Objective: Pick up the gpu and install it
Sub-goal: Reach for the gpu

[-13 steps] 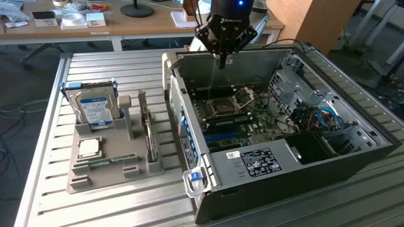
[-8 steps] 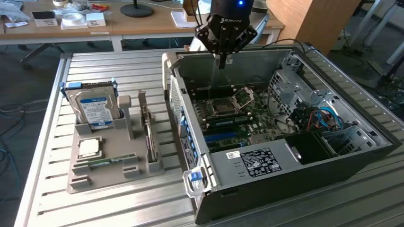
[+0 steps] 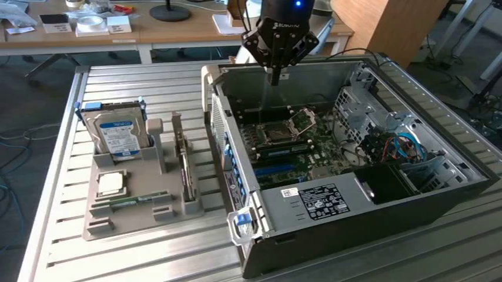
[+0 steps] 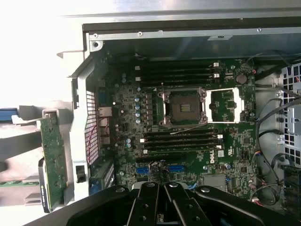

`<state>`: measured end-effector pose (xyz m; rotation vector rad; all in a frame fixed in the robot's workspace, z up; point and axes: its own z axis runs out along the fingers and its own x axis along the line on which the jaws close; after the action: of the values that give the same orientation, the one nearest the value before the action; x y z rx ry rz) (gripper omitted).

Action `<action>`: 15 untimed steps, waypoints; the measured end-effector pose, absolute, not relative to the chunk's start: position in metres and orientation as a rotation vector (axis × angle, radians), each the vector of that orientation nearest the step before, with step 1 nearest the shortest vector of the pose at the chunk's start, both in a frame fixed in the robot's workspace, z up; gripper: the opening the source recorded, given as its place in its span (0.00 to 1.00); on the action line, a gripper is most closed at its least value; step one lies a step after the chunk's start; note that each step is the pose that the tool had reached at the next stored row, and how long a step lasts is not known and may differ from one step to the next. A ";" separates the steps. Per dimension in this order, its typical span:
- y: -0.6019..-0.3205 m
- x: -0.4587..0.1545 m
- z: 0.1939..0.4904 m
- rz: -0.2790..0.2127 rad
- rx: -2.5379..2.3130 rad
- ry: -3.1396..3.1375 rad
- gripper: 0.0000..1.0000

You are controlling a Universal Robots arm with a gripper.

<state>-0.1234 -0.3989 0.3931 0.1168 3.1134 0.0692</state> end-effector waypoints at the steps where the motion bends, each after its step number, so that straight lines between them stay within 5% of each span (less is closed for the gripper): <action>1: -0.399 -0.124 0.393 0.069 0.117 3.114 0.11; 15: -0.399 -0.144 0.393 0.069 0.117 3.114 0.11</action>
<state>-0.1436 -0.3988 0.3931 0.1167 3.1137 0.0689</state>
